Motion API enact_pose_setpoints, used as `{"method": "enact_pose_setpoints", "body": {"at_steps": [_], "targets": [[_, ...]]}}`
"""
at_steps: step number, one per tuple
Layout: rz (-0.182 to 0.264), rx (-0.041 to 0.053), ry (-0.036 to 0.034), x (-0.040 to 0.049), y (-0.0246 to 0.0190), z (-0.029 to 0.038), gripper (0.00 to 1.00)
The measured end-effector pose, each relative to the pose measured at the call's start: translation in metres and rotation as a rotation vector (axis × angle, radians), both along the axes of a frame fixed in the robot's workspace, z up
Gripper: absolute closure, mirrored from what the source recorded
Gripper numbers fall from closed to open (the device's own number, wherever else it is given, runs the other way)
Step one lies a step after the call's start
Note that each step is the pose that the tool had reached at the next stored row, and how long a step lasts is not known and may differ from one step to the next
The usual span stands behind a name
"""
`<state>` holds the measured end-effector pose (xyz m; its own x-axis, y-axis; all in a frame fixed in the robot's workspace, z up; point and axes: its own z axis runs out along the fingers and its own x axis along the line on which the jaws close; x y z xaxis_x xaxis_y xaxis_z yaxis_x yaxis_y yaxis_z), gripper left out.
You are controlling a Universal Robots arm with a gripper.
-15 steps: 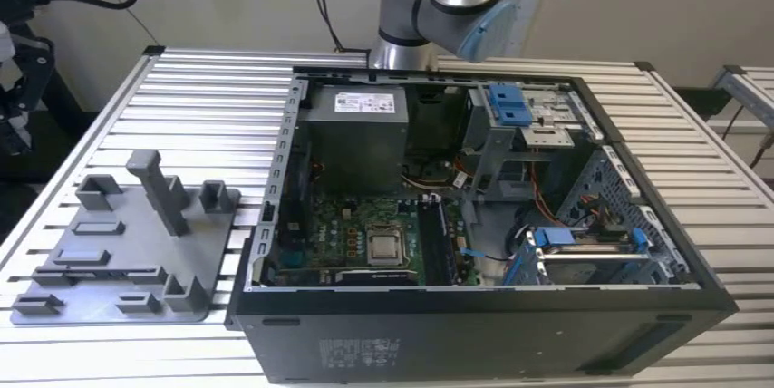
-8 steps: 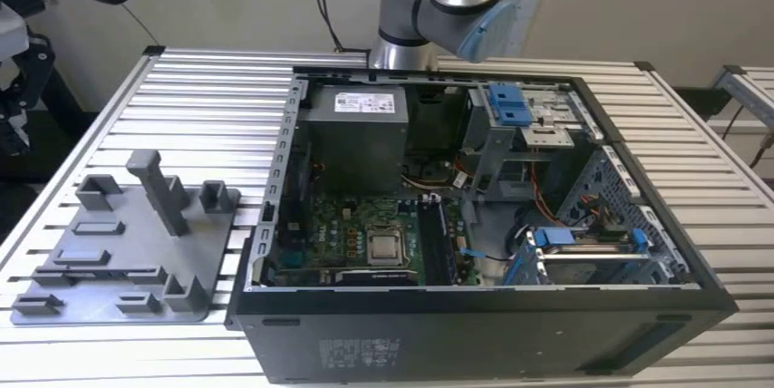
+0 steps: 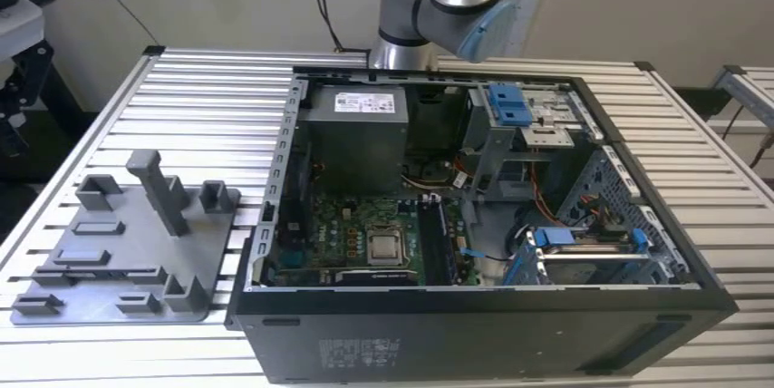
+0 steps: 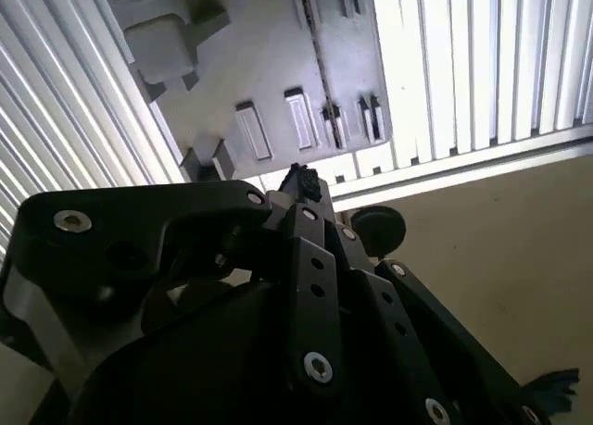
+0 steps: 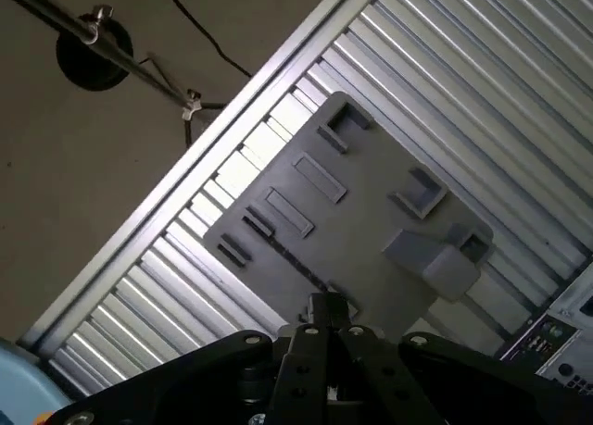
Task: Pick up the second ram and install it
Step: 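Pick up the second ram and move it above second insertion slot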
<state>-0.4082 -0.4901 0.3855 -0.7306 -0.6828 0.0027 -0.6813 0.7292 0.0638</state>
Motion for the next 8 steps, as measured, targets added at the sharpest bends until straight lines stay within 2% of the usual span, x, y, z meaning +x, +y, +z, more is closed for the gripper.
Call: {"method": "enact_pose_setpoints", "body": {"at_steps": [8], "targets": [[0.144, -0.0004, -0.0051, 0.0, 0.0, 0.0, 0.89]]}}
